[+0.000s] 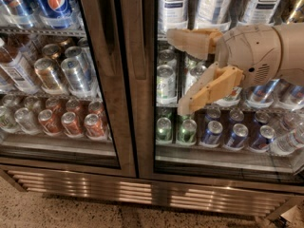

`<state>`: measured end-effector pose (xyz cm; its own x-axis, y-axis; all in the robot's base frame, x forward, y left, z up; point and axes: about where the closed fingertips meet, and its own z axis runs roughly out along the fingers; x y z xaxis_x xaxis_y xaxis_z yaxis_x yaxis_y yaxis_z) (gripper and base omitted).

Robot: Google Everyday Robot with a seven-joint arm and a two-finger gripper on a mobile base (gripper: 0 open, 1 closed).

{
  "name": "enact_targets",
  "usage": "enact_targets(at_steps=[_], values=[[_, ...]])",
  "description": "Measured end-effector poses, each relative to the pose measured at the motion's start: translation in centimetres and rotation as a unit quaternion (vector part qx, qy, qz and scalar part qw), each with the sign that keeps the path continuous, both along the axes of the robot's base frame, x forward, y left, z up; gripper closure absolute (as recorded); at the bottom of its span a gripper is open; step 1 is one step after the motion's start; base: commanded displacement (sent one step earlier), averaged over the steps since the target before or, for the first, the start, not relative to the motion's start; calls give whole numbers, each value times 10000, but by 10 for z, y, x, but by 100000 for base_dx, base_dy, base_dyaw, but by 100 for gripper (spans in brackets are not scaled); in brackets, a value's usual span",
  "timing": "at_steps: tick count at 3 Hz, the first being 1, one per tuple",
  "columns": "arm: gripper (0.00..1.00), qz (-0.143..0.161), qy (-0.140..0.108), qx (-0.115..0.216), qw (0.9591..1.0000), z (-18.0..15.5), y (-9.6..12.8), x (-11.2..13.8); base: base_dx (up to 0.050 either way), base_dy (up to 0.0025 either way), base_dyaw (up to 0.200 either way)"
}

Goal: Open right fridge door

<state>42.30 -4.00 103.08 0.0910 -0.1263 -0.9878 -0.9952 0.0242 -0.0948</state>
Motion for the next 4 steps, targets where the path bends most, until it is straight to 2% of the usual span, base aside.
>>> enact_targets(at_steps=[1, 2, 4], values=[[0, -2, 0, 0, 10000, 0, 0, 0, 0, 0, 0], [0, -229, -39, 22, 9997, 7, 5, -4, 0, 0, 0], [0, -240, -39, 20, 9997, 7, 5, -4, -2661, -227, 16914]])
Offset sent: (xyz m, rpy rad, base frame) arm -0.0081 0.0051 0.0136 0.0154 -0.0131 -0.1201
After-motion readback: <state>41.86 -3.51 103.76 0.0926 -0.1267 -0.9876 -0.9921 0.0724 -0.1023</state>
